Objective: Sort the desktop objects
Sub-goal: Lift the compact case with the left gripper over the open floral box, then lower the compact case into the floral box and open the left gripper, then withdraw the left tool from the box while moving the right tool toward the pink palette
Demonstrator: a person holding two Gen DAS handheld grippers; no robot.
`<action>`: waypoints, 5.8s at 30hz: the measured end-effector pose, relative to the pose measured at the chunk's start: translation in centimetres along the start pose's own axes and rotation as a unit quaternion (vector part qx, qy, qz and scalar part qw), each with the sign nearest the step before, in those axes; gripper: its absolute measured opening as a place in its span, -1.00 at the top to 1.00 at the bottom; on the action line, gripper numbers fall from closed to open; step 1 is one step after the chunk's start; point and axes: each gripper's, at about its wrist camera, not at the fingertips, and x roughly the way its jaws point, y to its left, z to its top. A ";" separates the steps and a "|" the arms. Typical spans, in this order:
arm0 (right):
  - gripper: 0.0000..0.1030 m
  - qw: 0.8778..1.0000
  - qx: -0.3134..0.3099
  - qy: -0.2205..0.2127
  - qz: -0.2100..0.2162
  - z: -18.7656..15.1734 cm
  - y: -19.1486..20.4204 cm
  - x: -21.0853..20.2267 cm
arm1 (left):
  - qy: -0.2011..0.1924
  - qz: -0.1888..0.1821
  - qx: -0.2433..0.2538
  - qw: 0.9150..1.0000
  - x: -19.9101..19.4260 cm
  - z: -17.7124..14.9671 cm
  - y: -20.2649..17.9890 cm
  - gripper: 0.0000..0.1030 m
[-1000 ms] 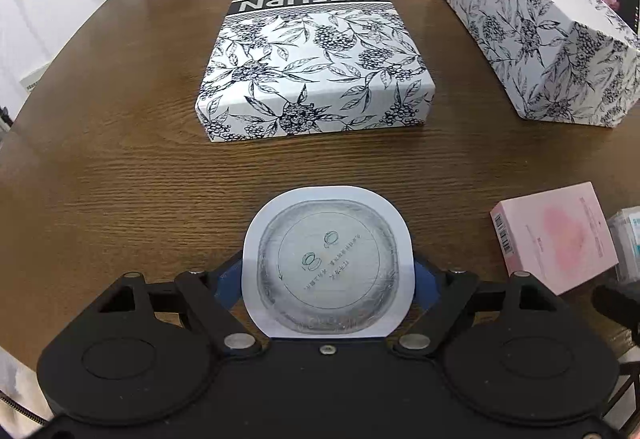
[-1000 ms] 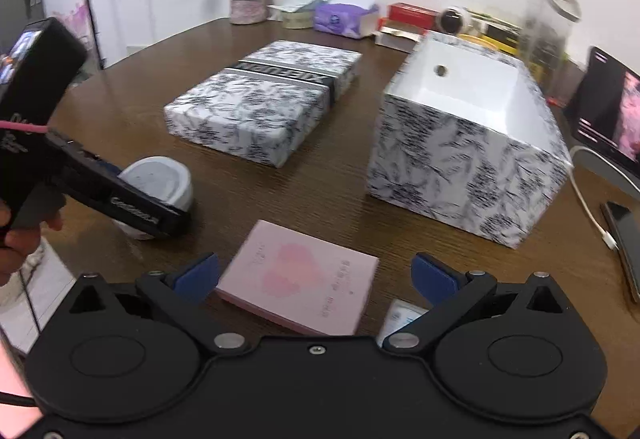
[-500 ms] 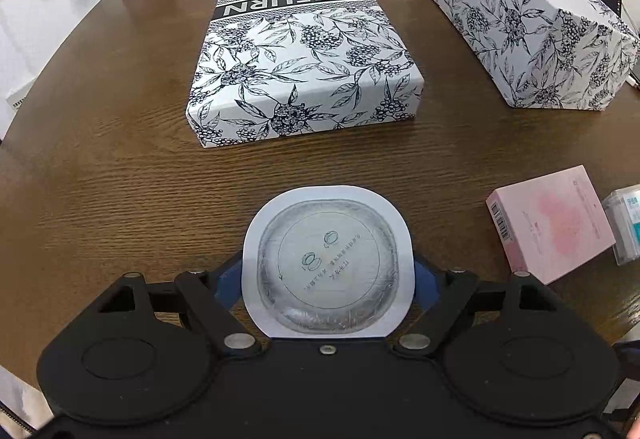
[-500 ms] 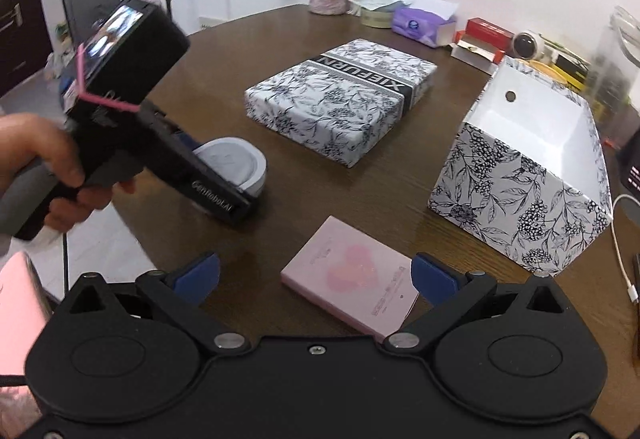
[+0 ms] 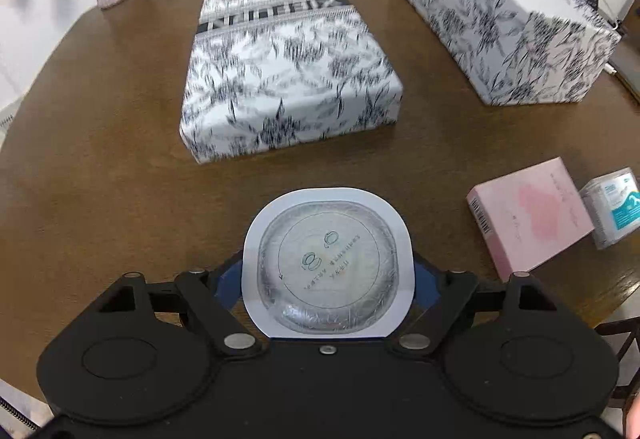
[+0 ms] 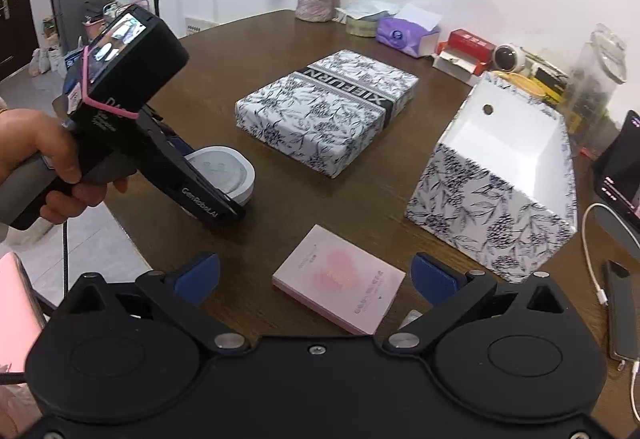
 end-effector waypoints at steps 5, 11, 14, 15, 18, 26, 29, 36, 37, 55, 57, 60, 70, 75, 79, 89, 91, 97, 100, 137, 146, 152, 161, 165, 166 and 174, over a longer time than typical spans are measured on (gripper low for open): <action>-1.00 1.000 0.005 -0.006 -0.010 0.6 -0.2 -1.2 | -0.026 -0.004 0.012 1.000 -2.4 1.2 -0.3 -0.55; -1.00 1.000 0.013 -0.012 -0.022 1.2 -1.1 -2.2 | -0.046 -0.030 0.030 0.998 -5.1 3.2 -1.4 -0.55; -1.00 0.999 0.020 -0.018 -0.028 1.4 -2.0 -2.7 | -0.059 -0.038 0.047 0.996 -6.2 4.3 -2.1 -0.55; -1.00 0.999 0.022 -0.020 -0.030 1.5 -2.2 -2.9 | -0.064 -0.041 0.052 0.996 -6.6 4.7 -2.4 -0.55; -1.00 0.998 0.025 -0.030 -0.039 2.0 -3.4 -3.5 | -0.077 -0.057 0.063 0.993 -7.6 6.1 -3.1 -0.55; -1.00 0.997 0.031 -0.045 -0.052 3.4 -8.0 -4.0 | -0.116 -0.071 0.106 0.985 -9.6 11.3 -6.9 -0.55; -1.00 0.997 0.037 -0.046 -0.049 3.9 -10.1 -3.7 | -0.121 -0.075 0.117 0.983 -9.6 13.3 -8.5 -0.55; -1.00 0.998 0.036 -0.032 -0.042 5.3 -15.3 -2.2 | -0.116 -0.086 0.127 0.981 -8.1 17.7 -11.2 -0.55; -1.00 0.998 0.035 -0.030 -0.039 5.5 -16.0 -2.0 | -0.115 -0.084 0.127 0.982 -7.7 18.4 -11.5 -0.55; -1.00 1.000 0.012 -0.003 0.006 8.1 -25.6 2.8 | -0.094 -0.062 0.128 0.985 -0.7 28.5 -16.2 -0.55; -1.00 1.000 0.008 -0.002 0.015 8.3 -26.4 3.4 | -0.089 -0.057 0.133 0.985 0.4 29.2 -16.7 -0.55; -1.00 1.000 0.003 0.001 0.028 8.4 -27.3 4.3 | -0.083 -0.043 0.140 0.986 2.3 30.0 -17.5 -0.55; -1.00 0.998 -0.011 0.017 0.060 9.1 -30.0 7.6 | -0.048 -0.024 0.181 0.982 8.2 32.3 -19.1 -0.55; -1.00 0.996 -0.017 0.029 0.078 9.6 -30.9 9.3 | -0.030 -0.024 0.198 0.979 10.5 32.8 -19.7 -0.55; -1.00 0.995 -0.021 0.036 0.086 9.5 -31.5 10.5 | -0.025 -0.022 0.220 0.975 11.8 32.8 -20.2 -0.54; -1.00 0.993 -0.014 0.046 0.105 9.0 -32.2 12.4 | 0.000 -0.018 0.231 0.973 14.9 32.7 -20.5 -0.54; -1.00 0.993 -0.013 0.048 0.110 8.9 -32.2 12.8 | 0.003 -0.015 0.234 0.972 15.4 32.6 -20.5 -0.54; -1.00 0.991 0.000 0.053 0.121 8.5 -32.6 13.8 | 0.011 -0.020 0.236 0.971 16.5 32.8 -20.8 -0.54; -1.00 0.991 0.002 0.053 0.123 8.3 -32.7 14.3 | 0.015 -0.019 0.230 0.973 17.1 33.0 -20.8 -0.54; -1.00 0.989 0.017 0.057 0.136 7.4 -33.0 15.7 | 0.029 -0.023 0.197 0.980 18.1 33.1 -19.8 -0.71; -1.00 0.992 0.013 0.043 0.117 8.1 -32.7 13.8 | -0.036 0.009 0.177 0.984 13.0 33.7 -18.4 -0.98; -1.00 0.994 -0.001 0.032 0.109 9.3 -31.6 12.1 | -0.064 0.015 0.166 0.984 9.5 33.5 -17.3 -0.99; -1.00 0.996 -0.010 0.023 0.090 9.9 -29.5 10.7 | -0.080 0.007 0.169 0.982 5.9 30.8 -15.6 -0.99; -1.00 0.997 -0.010 0.026 0.079 9.9 -28.2 9.8 | -0.081 0.001 0.169 0.982 4.5 29.2 -14.9 -0.99; -1.00 0.997 -0.010 0.027 0.075 9.9 -27.9 9.6 | -0.080 0.000 0.169 0.982 4.2 28.8 -14.7 -0.99; -1.00 0.998 -0.006 0.022 0.059 9.9 -25.1 7.4 | -0.083 -0.005 0.162 0.983 1.3 26.3 -13.2 -0.99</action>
